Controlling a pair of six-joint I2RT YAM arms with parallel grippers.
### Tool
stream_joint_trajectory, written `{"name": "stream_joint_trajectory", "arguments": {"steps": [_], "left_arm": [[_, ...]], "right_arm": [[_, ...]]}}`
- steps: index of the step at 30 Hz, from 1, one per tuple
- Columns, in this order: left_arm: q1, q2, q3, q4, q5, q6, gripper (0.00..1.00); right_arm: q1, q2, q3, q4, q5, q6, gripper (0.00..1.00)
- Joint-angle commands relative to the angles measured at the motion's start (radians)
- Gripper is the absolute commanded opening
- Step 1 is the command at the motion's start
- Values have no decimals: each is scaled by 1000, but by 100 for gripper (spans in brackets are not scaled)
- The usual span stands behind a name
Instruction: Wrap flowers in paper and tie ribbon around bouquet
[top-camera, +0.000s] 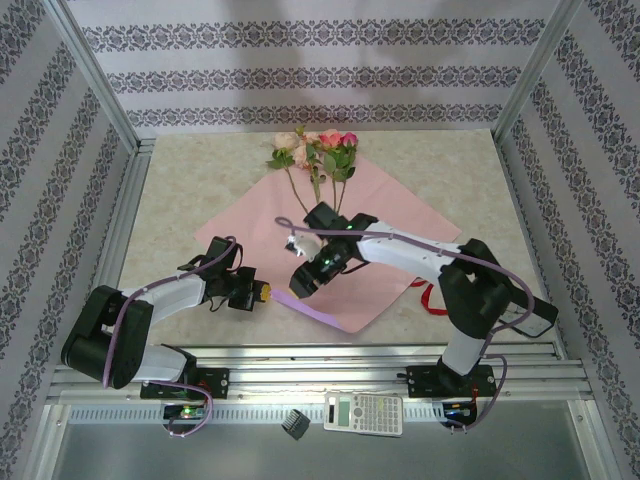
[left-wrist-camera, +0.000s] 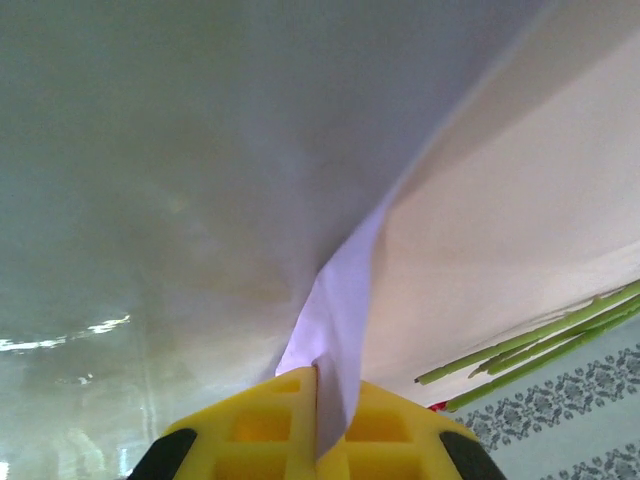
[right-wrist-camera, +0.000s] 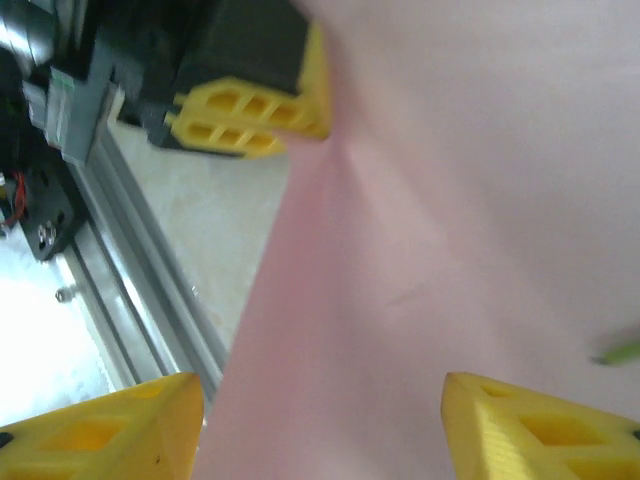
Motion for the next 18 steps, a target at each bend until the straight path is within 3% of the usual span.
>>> {"name": "stream_joint_trajectory", "arguments": {"steps": [1, 8, 13, 18], "left_arm": [[14, 12, -22, 45, -24, -134, 0], [24, 12, -56, 132, -55, -248, 0], [23, -24, -91, 133, -80, -295, 0], [24, -74, -134, 132, -126, -371, 0]], "right_arm": [[-73, -46, -34, 67, 7, -19, 65], [-218, -152, -129, 141, -88, 14, 66], [-319, -365, -369, 356, -185, 70, 69], [-344, -549, -542, 482, -229, 45, 78]]}}
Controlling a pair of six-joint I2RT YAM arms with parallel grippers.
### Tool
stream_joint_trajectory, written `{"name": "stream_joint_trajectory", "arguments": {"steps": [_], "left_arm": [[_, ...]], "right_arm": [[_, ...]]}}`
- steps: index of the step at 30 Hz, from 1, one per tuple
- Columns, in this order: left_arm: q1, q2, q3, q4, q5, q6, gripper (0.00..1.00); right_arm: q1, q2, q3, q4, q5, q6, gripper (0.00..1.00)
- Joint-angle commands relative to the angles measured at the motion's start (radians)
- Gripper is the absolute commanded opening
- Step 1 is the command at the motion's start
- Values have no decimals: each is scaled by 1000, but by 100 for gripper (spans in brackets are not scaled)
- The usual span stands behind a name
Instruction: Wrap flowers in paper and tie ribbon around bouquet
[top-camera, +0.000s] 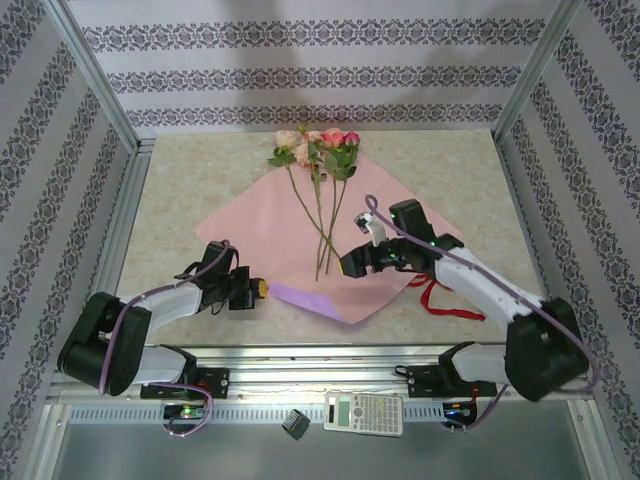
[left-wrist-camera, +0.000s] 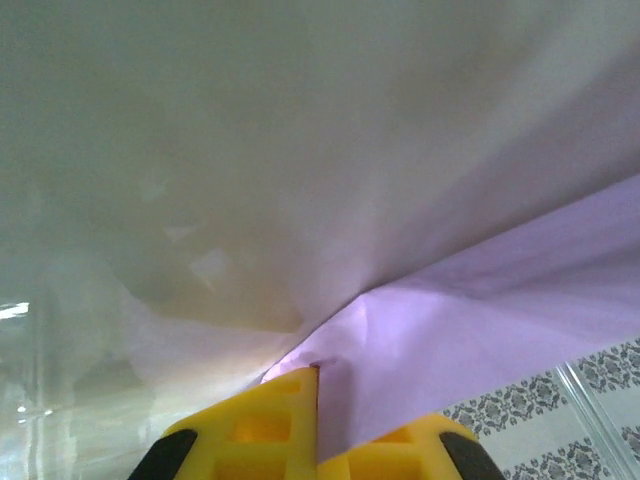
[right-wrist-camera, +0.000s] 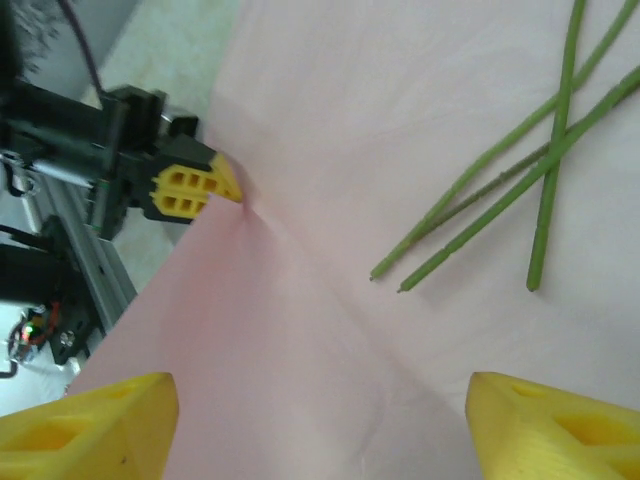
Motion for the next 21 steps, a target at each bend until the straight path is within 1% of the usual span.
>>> {"name": "stream_joint_trajectory", "arguments": {"steps": [1, 3, 5, 7, 11, 15, 18, 21], "left_arm": [[11, -35, -45, -24, -69, -153, 0], [10, -54, -57, -21, -91, -184, 0], [10, -68, -59, -26, -109, -200, 0], [11, -71, -57, -27, -117, -209, 0], [10, -57, -56, -15, -113, -211, 0], [11, -45, -50, -3, -115, -209, 0], [11, -41, -43, -2, -115, -205, 0], [11, -46, -41, -7, -114, -200, 0]], "right_arm": [[0, -76, -74, 138, -104, -18, 79], [7, -80, -85, 124, -156, -46, 79], [36, -74, -85, 81, -181, -95, 80], [82, -78, -92, 52, -178, -146, 80], [152, -96, -115, 78, -160, -171, 80], [187, -79, -104, 68, -129, -174, 80], [219, -43, -74, 51, -110, -186, 79], [249, 10, -40, 43, -114, -186, 75]]}}
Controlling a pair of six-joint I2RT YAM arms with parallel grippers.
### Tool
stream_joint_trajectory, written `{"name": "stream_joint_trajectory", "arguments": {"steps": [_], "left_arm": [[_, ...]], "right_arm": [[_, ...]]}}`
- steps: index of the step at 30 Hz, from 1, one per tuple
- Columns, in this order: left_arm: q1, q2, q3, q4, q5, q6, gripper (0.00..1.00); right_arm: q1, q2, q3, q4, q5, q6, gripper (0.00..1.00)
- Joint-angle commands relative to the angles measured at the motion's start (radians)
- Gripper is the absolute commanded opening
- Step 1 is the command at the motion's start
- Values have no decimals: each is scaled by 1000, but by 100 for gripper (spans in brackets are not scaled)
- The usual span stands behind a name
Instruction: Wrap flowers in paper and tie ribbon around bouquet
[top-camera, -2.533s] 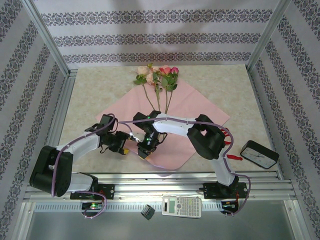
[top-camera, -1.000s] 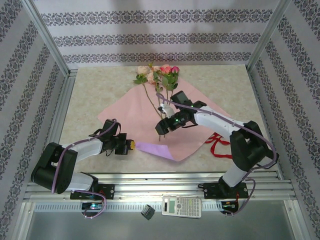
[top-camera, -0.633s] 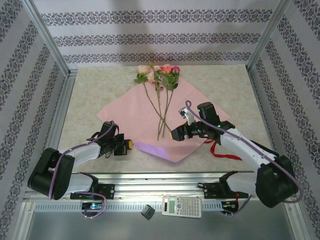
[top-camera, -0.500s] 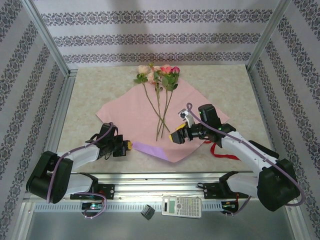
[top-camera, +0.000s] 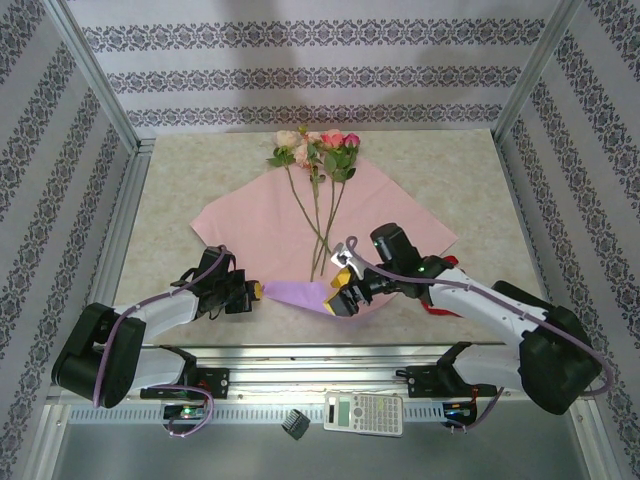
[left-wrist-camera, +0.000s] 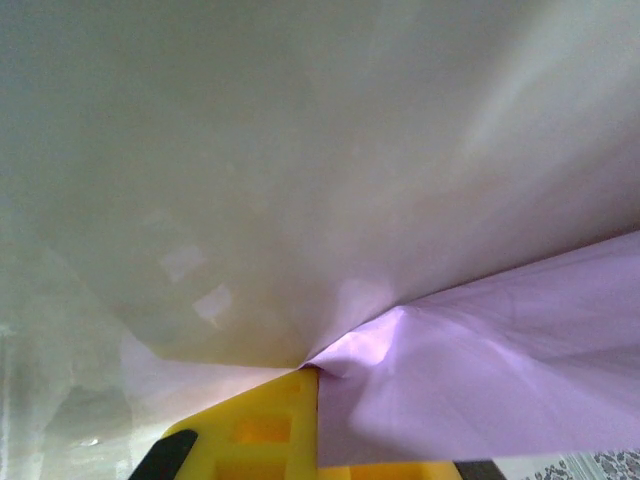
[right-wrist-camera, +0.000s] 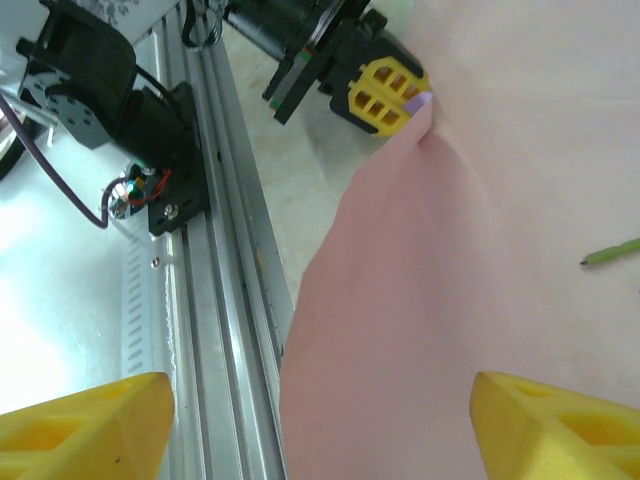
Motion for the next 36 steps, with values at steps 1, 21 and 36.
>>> {"name": "stream_joint_trajectory", "arguments": {"steps": [1, 21, 36], "left_arm": [[10, 6, 3, -13, -36, -173, 0], [16, -160, 137, -339, -116, 98, 58], [34, -256, 75, -233, -88, 464, 67]], "right_arm": [[36, 62, 54, -6, -5, -31, 73], [-19, 319, 375, -124, 184, -93, 0], [-116, 640, 704, -286, 175, -130, 0]]}}
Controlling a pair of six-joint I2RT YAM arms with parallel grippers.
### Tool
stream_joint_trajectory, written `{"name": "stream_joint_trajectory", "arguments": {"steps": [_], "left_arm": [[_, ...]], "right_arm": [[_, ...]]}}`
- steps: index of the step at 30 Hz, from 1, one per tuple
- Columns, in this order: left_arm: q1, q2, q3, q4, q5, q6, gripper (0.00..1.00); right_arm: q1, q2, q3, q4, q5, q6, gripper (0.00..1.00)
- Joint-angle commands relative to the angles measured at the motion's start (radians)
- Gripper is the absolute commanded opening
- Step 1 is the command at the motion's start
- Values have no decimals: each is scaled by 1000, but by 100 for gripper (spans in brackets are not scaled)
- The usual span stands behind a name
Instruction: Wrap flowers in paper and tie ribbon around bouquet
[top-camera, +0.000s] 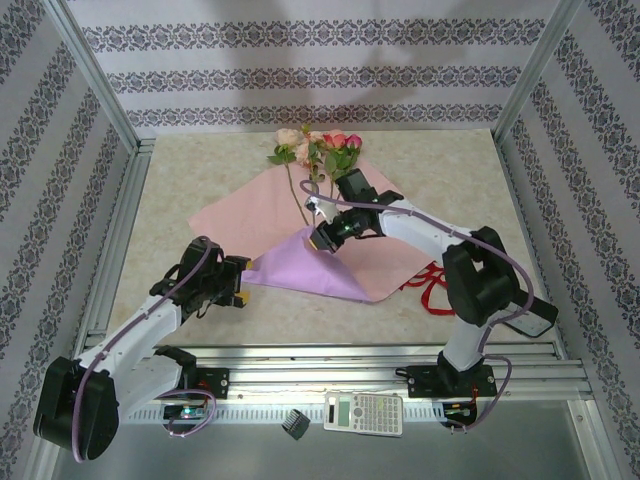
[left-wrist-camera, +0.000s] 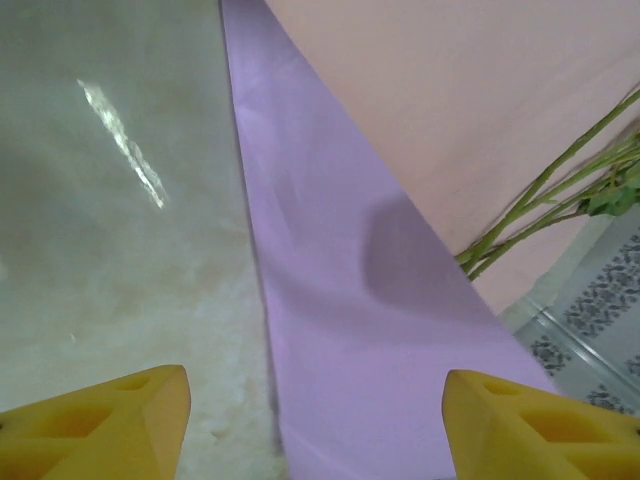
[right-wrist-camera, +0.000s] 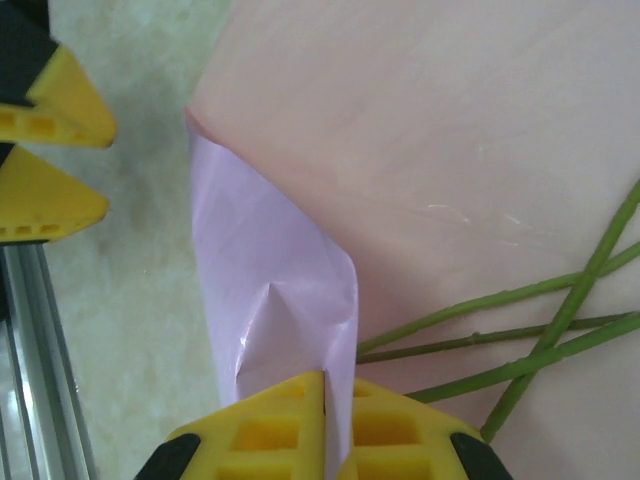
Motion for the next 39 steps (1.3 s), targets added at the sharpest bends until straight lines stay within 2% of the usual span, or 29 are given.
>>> {"name": "stream_joint_trajectory", "arguments": {"steps": [1, 4, 9, 20, 26, 29, 39], "left_arm": [[15, 50, -20, 89, 27, 199, 66], [18, 120, -18, 131, 55, 307, 64], [29, 152, -6, 166, 16, 416, 65], [30, 229, -57, 403, 3, 406, 64], [31, 342, -63, 594, 8, 364, 55], [29, 373, -69, 638, 18, 343, 50], [27, 346, -86, 612, 4, 335, 32]], "right_arm": [[-18, 67, 94, -75, -7, -20, 0], [-30, 124, 146, -108, -14, -14, 0], [-60, 179, 186, -119, -11, 19, 0], [-123, 247, 220, -111, -80, 74, 0], [-129, 265, 226, -108, -99, 82, 0], [-127, 272, 226, -104, -107, 89, 0], [-114, 300, 242, -99, -115, 112, 0]]}}
